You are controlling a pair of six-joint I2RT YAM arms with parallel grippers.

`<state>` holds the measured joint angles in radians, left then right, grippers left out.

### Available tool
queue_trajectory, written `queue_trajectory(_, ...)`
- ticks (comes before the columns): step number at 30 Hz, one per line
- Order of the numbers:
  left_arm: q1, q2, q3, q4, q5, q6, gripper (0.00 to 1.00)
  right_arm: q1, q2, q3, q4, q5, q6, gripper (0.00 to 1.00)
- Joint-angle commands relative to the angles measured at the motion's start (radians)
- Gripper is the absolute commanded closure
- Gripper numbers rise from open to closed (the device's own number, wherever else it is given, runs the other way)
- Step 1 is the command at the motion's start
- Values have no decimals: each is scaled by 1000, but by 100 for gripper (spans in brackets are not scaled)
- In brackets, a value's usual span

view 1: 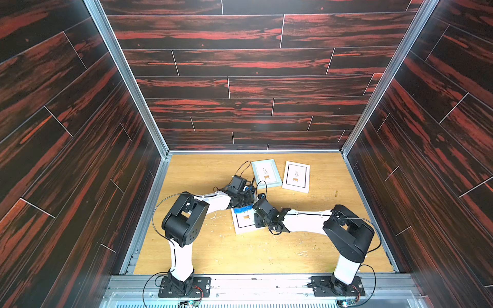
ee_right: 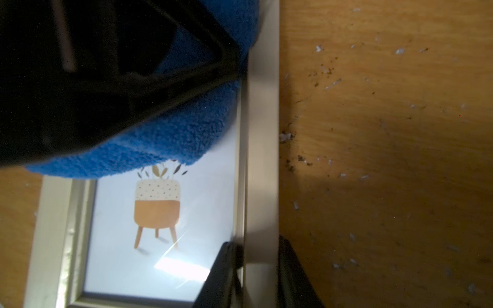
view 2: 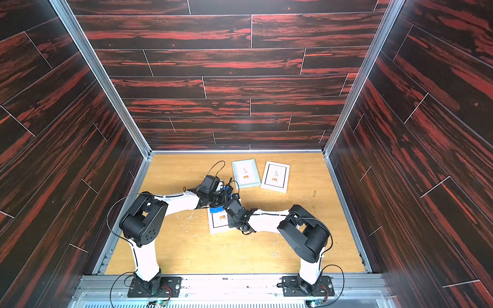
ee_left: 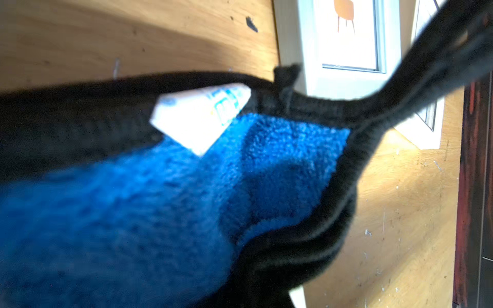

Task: Wipe the picture frame with a cloth
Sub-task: Wipe the dirt from the picture frame.

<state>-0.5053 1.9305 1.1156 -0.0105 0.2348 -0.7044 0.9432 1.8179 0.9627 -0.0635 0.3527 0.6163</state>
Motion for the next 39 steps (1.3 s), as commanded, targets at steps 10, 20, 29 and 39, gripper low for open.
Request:
queue_trajectory(10, -38, -173, -159, -303, -44, 8, 100, 9, 90, 24, -141, 25, 46, 99)
queue_trajectory(20, 90, -84, 45, -421, -134, 115, 100, 8, 77, 21, -150, 38, 56, 99)
queue_trajectory(29, -31, -207, -227, -355, -32, -16, 100, 7, 87, 22, -149, 40, 61, 99)
queue_trajectory(39, 56, -188, -96, -453, -64, 43, 100, 7, 70, 15, -156, 55, 72, 99)
